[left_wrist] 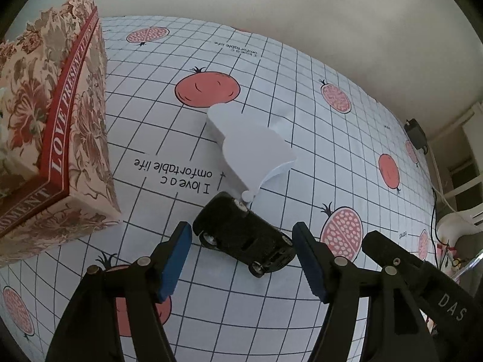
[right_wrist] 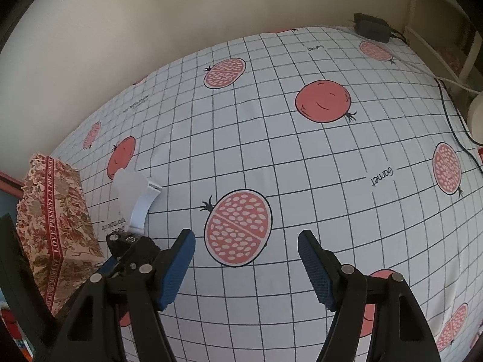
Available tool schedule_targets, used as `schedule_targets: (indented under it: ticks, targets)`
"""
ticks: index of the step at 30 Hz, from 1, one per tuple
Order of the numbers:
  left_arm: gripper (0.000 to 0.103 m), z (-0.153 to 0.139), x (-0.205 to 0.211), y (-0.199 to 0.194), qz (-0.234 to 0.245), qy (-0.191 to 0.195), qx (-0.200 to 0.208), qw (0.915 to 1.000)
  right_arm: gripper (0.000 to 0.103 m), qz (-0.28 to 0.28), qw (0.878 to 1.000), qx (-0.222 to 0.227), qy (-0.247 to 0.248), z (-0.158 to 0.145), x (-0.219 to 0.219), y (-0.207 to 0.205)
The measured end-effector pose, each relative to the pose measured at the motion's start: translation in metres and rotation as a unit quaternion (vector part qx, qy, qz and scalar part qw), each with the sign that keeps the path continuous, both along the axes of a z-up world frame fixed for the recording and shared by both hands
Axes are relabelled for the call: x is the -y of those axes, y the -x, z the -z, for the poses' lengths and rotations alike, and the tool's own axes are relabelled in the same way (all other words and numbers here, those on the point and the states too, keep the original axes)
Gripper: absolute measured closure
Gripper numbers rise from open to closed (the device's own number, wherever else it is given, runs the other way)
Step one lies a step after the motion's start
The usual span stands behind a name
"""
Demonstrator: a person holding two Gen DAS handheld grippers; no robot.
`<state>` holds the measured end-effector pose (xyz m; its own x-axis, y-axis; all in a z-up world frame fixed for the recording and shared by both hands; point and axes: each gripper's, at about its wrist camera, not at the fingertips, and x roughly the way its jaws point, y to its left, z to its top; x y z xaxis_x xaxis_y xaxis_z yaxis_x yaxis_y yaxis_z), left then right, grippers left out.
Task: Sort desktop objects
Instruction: 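Grasp the black toy car with the left gripper while right closes on the white plastic piece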
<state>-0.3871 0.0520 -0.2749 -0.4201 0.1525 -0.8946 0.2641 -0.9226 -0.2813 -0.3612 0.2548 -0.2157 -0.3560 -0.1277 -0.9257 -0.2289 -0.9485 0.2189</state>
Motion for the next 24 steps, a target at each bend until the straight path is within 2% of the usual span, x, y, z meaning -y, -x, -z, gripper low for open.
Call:
schedule_targets:
  ticks: [8, 10, 15, 21, 24]
  targets:
    - [0.035, 0.004, 0.003, -0.001, -0.007, 0.005, 0.004, 1.0000, 0.029, -0.005, 1.000, 0.003, -0.003, 0.001, 0.001, 0.001]
    - [0.042, 0.004, 0.005, 0.000, -0.009, 0.004, 0.004, 0.9999, 0.029, -0.007, 1.000, 0.004, -0.004, 0.001, 0.002, 0.001]
    - [0.050, 0.003, 0.008, -0.002, -0.012, -0.001, 0.002, 0.9999, 0.029, -0.012, 1.000, 0.004, -0.005, 0.002, 0.005, 0.002]
    - [0.068, 0.002, 0.012, -0.007, -0.017, 0.002, 0.006, 0.9998, 0.029, -0.029, 1.000, -0.010, -0.005, -0.002, 0.014, 0.004]
    - [0.067, 0.002, 0.016, -0.007, -0.021, -0.009, 0.005, 0.9997, 0.029, -0.040, 0.999, -0.020, -0.003, -0.004, 0.022, 0.005]
